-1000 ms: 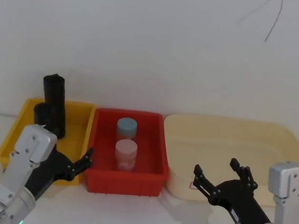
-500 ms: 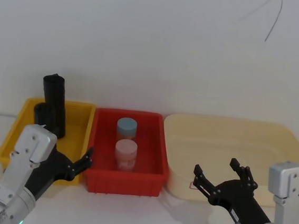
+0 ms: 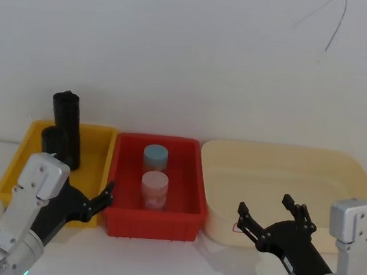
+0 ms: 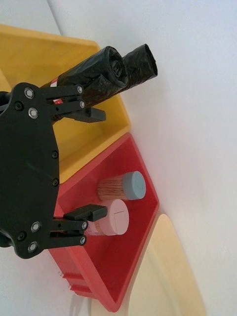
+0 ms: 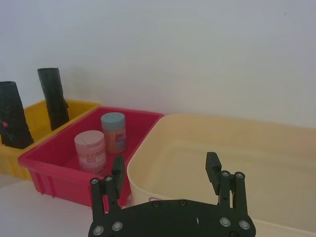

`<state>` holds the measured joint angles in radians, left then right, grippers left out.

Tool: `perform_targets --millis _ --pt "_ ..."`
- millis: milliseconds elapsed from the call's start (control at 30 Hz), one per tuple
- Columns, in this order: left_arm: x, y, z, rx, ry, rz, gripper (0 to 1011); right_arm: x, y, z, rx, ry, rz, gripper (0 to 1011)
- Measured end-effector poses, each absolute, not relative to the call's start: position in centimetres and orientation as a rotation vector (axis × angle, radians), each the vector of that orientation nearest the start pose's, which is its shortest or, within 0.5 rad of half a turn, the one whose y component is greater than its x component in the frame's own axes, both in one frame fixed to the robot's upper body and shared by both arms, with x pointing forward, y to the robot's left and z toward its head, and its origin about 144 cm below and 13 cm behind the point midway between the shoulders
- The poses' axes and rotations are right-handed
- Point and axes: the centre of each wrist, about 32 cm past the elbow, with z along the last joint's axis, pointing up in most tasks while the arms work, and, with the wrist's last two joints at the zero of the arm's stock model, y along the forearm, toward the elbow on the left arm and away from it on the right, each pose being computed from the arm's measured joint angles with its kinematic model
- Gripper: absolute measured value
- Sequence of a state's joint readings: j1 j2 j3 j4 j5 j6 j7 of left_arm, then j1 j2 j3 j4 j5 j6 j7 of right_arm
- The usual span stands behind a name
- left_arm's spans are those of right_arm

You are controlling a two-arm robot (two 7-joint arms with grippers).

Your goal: Pick up the garbage bag with the one hand and transfer it to the other hand.

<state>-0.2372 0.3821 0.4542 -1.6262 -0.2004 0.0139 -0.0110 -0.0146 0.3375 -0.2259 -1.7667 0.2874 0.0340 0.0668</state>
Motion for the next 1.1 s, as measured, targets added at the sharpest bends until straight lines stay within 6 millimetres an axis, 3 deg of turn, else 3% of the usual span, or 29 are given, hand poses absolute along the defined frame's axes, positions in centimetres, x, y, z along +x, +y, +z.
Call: perform_targets --millis 533,1100 --pt "49.0 20.6 120.5 0.074 -0.258 1.127 1002 44.3 -23.7 118.9 0.026 -0.075 -1.229 1000" --pt "49.0 24.1 120.8 0.097 -0.215 1.167 1002 44.3 -23.7 118.9 0.026 -0.075 -1.229 1000"
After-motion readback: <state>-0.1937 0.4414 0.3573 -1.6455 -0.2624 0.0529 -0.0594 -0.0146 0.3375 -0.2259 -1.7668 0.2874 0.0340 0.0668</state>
